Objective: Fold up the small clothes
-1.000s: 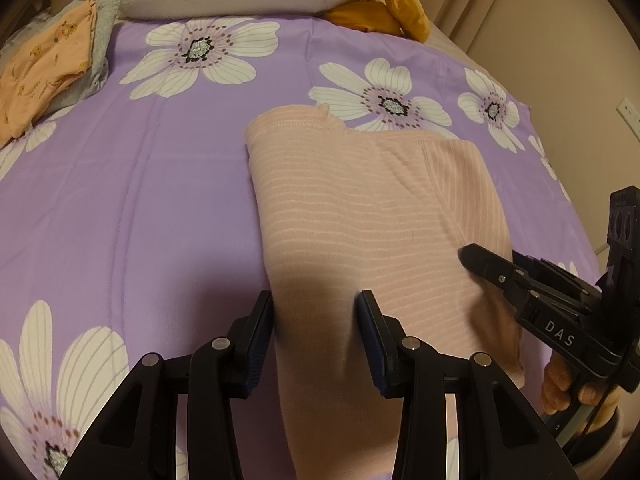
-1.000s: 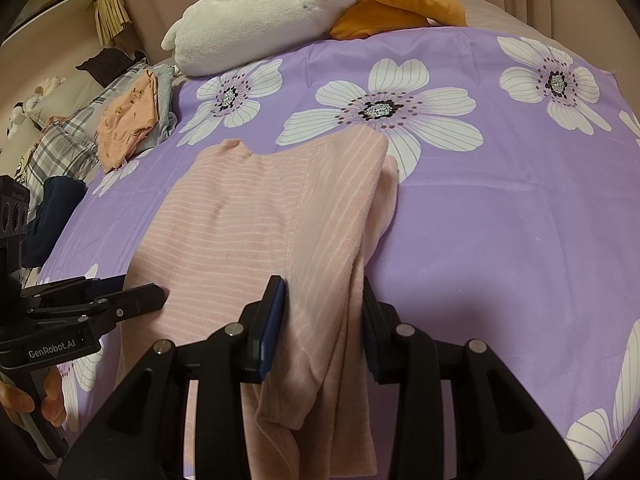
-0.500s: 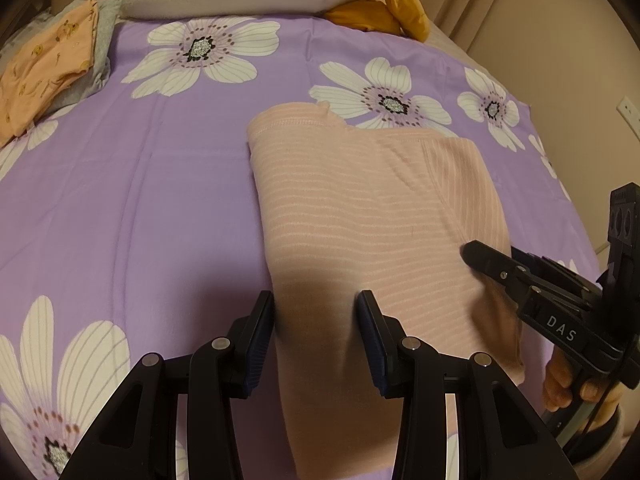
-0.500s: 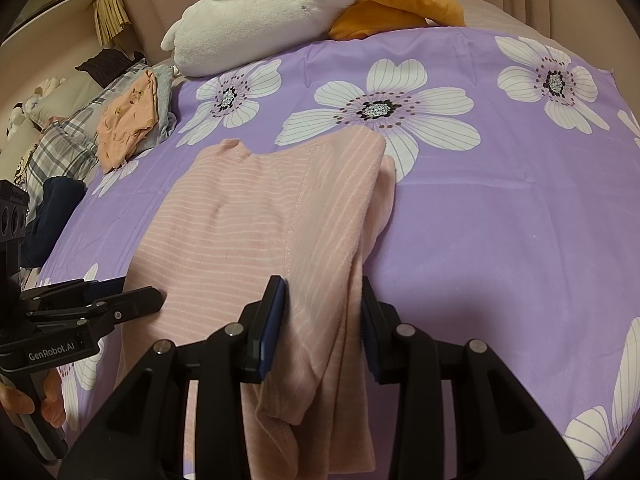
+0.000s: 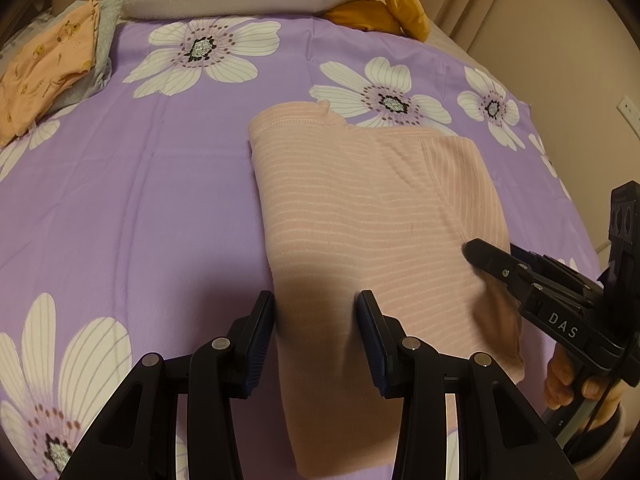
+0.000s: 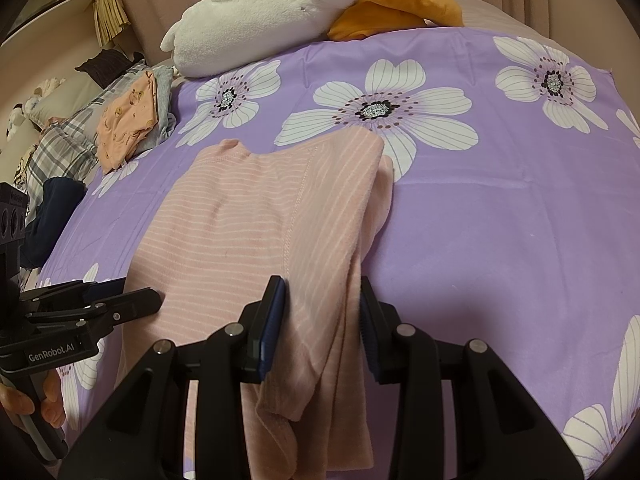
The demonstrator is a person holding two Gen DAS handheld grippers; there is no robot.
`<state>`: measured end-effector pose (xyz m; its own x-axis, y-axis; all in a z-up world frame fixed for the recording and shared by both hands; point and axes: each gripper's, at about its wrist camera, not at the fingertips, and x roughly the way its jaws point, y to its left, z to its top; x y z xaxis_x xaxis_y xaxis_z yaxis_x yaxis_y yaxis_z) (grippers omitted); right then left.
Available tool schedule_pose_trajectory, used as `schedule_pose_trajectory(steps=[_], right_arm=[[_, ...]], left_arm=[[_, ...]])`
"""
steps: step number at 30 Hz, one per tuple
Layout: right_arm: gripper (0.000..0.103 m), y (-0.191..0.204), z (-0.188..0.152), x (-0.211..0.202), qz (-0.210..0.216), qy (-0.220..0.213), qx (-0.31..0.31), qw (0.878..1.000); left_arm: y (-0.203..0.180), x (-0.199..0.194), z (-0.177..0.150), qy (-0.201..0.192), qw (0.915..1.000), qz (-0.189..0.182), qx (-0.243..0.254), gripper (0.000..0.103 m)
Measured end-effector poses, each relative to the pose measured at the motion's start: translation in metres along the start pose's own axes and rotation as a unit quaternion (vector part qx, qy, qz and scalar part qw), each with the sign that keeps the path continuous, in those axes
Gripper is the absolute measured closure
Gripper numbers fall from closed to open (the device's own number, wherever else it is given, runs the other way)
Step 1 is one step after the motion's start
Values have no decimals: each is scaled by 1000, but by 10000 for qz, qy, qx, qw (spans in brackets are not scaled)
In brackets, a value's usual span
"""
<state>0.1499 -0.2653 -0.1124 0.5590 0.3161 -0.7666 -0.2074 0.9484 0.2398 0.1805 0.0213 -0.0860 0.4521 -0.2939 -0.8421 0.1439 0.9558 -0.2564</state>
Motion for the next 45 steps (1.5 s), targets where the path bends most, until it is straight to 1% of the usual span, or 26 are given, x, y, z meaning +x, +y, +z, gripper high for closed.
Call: schedule_pose_trajectory(steps=[18,31,37,39,45], right_arm=[[66,2,0,-1,2,0,-5,10000],[66,-7,1,-2,13,-6,31,10000],[66,-8,-1,-7,-53,-39,66,10000],[66,-9,-1,-9,-56,-39,97,9999],[65,-16,-4,-15,-143,-56,145,9998]], left_arm=[[1,-1,-4,-3,10000,17,0,62],[-1,-2,-3,-7,10000,29,1,62],[8,-12,-9,-46,10000,65,-37,62],[5,-16,-12,-60,9999,81,-63,62],[14,-26,-12,-101,9997,140,-152,62]])
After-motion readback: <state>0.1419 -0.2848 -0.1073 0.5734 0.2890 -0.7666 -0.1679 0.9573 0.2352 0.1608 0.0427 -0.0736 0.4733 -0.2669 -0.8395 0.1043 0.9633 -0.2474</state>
